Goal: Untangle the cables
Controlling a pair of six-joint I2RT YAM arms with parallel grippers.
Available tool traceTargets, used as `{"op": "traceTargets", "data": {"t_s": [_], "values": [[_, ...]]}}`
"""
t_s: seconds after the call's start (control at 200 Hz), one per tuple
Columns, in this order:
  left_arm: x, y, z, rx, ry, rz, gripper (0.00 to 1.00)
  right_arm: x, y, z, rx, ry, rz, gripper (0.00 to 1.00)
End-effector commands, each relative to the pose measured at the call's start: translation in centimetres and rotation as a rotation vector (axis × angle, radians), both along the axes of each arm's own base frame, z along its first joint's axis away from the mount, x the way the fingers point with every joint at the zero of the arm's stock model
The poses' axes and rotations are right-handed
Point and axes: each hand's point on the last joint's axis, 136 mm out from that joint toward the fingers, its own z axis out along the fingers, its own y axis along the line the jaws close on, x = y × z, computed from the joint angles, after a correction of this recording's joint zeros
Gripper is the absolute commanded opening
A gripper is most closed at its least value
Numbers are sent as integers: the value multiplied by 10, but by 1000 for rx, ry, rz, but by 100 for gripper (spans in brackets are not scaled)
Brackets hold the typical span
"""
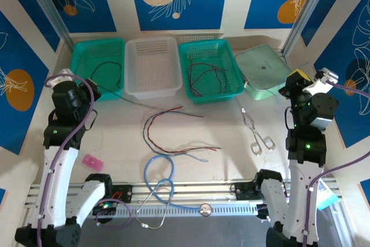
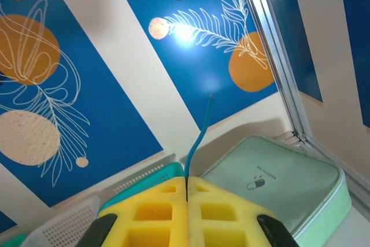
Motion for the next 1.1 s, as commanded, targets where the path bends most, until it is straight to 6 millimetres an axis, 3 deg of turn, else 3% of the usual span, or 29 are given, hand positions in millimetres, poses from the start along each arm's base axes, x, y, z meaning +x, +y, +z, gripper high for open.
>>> {"op": "traceTargets", "data": {"t_s": [0.0,0.225,0.56,0.91,1.096], "values": [[5,9,31,-44,-86,7,0,-4,-9,17,-37,-38,-50,0],[24,-8,62,-107,-149,-117,0,7,10,32,-19,-61,91,0],[46,-5,150,-23,-330,-133,0,19,30,52,14,-88,213,0],[91,-2,248,42,-535,-143,0,29,38,48,12,-63,248,0],[116,16,278,97,-587,-86,0,36,40,44,16,-48,264,0]]}}
